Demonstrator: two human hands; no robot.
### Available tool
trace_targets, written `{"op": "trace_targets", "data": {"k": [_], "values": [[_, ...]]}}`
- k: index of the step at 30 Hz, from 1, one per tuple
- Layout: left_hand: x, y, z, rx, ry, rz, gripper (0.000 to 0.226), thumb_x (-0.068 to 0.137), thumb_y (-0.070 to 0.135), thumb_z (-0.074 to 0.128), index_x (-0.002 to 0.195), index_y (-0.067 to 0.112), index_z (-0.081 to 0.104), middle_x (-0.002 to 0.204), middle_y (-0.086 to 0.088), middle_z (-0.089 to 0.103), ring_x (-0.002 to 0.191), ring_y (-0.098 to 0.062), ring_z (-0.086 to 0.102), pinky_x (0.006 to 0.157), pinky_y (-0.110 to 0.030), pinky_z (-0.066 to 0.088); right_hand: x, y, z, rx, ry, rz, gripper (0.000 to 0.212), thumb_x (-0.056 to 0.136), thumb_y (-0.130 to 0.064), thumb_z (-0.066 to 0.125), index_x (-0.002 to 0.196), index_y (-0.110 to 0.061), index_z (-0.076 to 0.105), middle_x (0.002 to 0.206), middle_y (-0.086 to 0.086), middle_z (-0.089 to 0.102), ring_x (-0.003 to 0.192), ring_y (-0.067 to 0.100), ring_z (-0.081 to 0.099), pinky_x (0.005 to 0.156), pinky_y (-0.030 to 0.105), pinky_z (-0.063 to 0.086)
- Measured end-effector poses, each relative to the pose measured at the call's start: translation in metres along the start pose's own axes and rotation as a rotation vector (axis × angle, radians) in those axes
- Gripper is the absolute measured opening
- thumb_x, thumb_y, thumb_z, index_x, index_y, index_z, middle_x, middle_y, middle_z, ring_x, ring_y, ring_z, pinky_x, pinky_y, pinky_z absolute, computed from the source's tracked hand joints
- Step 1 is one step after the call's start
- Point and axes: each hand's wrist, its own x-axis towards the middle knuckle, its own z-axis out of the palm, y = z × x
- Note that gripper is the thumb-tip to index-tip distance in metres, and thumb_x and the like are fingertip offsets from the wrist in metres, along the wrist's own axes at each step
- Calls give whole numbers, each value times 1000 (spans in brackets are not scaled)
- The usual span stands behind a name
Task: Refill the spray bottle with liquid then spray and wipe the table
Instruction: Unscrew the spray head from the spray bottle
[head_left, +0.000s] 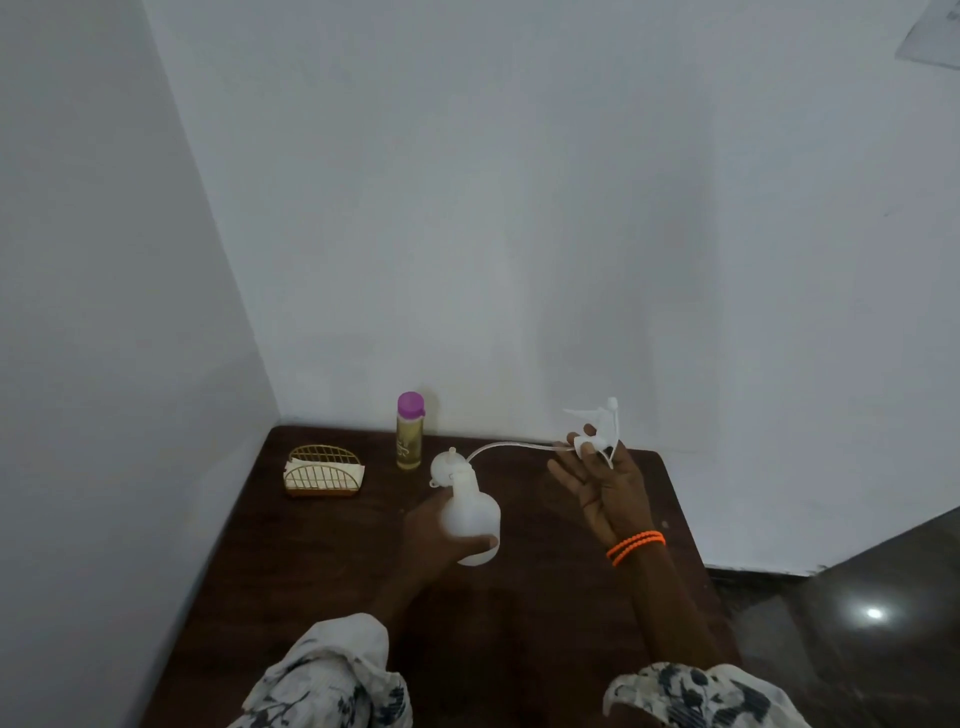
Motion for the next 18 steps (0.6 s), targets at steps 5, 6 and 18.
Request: {"op": "trace_targets", "data": {"k": [5,6,18], "values": [[-1,3,1,-12,2,6,98,53,60,92,136,23,57,131,6,63,117,-14,60,96,-38,57,1,-1,-2,39,31,6,37,99,-3,54,136,-2,52,130,27,58,120,46,60,88,53,58],[-1,4,1,-17,8,4,99,52,60,92,136,23,57,132,5,63,118,-14,60,97,-39,57,1,-1,-3,37,34,3,37,99,-4,55,135,-2,52,131,27,58,120,46,61,88,52,59],[7,-15,0,23,-56,14,104,46,66,90,137,29,57,132,12,62,121,-10,58,100,-40,55,17,-15,0,90,-51,-59,41,102,-4,50,142,-5,45,140,18,56,128,36,58,98,57,52]]}}
